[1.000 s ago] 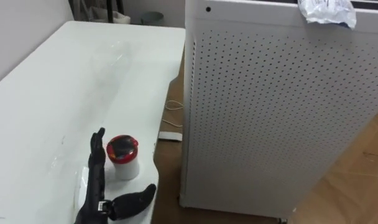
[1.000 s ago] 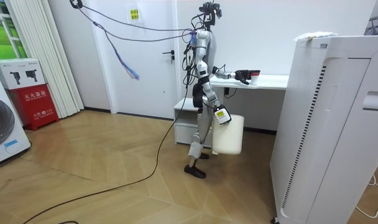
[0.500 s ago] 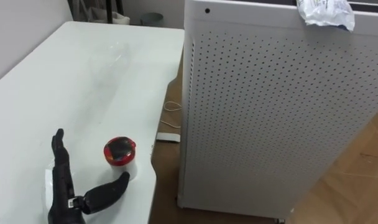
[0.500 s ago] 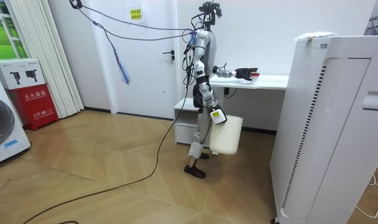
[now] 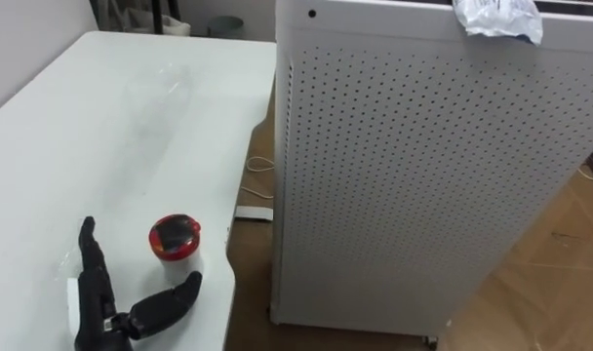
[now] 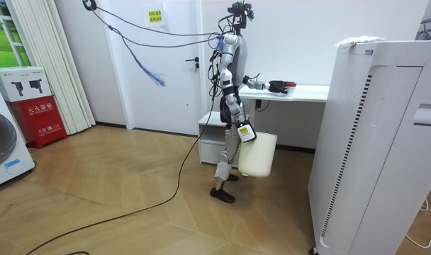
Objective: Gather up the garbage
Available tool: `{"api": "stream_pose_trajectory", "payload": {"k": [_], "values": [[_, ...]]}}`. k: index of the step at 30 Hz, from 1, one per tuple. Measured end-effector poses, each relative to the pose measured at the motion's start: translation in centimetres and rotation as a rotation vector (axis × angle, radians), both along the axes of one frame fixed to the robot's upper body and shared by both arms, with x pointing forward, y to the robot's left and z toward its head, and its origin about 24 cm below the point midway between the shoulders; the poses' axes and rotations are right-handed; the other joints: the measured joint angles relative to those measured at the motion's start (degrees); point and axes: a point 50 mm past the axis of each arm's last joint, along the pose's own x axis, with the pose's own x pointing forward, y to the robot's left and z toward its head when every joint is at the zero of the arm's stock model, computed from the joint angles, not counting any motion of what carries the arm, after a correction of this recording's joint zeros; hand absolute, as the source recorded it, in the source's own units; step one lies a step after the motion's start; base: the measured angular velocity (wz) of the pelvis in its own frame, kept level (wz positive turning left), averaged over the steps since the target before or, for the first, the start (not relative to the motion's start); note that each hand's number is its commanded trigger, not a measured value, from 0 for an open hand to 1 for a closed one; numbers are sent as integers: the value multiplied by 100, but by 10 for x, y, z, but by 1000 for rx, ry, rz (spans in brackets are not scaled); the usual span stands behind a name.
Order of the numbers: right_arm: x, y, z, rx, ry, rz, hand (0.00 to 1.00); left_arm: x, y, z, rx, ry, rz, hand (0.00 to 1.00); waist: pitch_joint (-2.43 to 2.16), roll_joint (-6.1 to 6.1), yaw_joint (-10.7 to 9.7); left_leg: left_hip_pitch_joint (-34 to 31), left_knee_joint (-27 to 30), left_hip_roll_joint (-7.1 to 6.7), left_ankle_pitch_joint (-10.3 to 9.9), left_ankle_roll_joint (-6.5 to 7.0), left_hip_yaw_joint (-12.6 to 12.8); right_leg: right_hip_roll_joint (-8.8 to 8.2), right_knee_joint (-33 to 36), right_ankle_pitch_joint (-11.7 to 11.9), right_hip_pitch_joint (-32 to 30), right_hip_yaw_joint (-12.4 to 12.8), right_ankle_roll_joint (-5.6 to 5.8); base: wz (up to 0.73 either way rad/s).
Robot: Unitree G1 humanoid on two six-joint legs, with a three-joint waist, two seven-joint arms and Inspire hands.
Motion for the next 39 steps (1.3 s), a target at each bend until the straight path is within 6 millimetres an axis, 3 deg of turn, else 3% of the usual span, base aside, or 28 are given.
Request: {"api": "stream_pose_trajectory", "payload": {"k": [21, 39], "values": [[0, 3, -1, 3, 7, 18, 100, 8, -2, -1, -2, 12, -14, 0, 8, -9, -31, 4, -2, -2, 5, -9, -30, 6, -3, 0, 54, 5, 0, 0], [-1, 16, -3, 39, 10, 16, 100, 17, -1, -2, -1, 15, 26, 0, 27, -2, -324, 80, -9, 5, 14, -21, -3, 6, 6, 10, 77, 21, -16, 0]]}}
